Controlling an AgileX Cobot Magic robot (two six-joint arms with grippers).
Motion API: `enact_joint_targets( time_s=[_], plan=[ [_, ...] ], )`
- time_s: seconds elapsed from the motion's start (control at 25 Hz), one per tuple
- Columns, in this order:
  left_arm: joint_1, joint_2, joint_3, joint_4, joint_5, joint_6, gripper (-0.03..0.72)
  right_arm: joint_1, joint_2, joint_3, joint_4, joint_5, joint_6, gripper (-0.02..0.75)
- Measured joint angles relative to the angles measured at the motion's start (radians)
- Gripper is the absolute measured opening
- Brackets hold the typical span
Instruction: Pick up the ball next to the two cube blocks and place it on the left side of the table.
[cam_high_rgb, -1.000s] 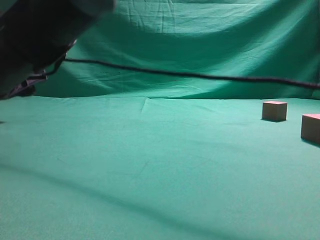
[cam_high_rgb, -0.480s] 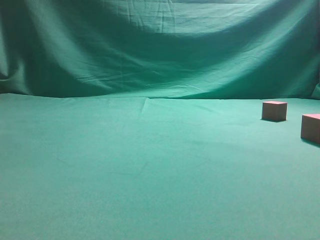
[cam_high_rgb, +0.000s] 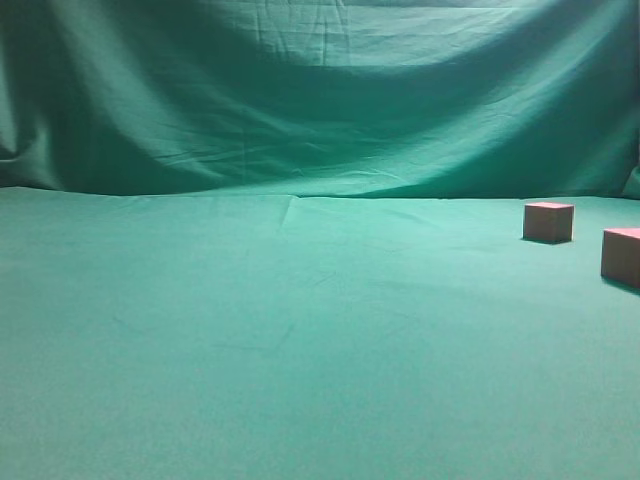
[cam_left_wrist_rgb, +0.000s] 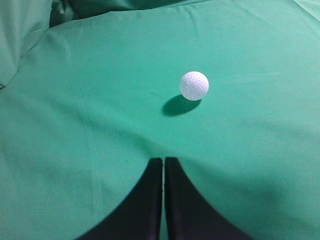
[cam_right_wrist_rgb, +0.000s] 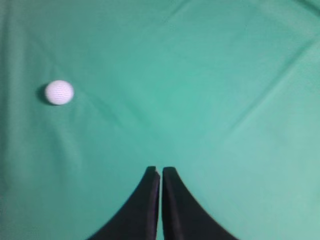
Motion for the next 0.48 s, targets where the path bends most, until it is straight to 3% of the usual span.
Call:
enact_joint_targets(
  time_s=[0.2,0.48],
  plan=[
    [0.0,0.0,0.0,0.0,0.0,0.0,0.0,0.0,-0.239,0.205,-0.061,0.004,0.007,0.0],
    [0.0,0.0,0.0,0.0,0.0,0.0,0.0,0.0,-0.541,0.615,-0.066,-0.055,0.009,0.0]
  ],
)
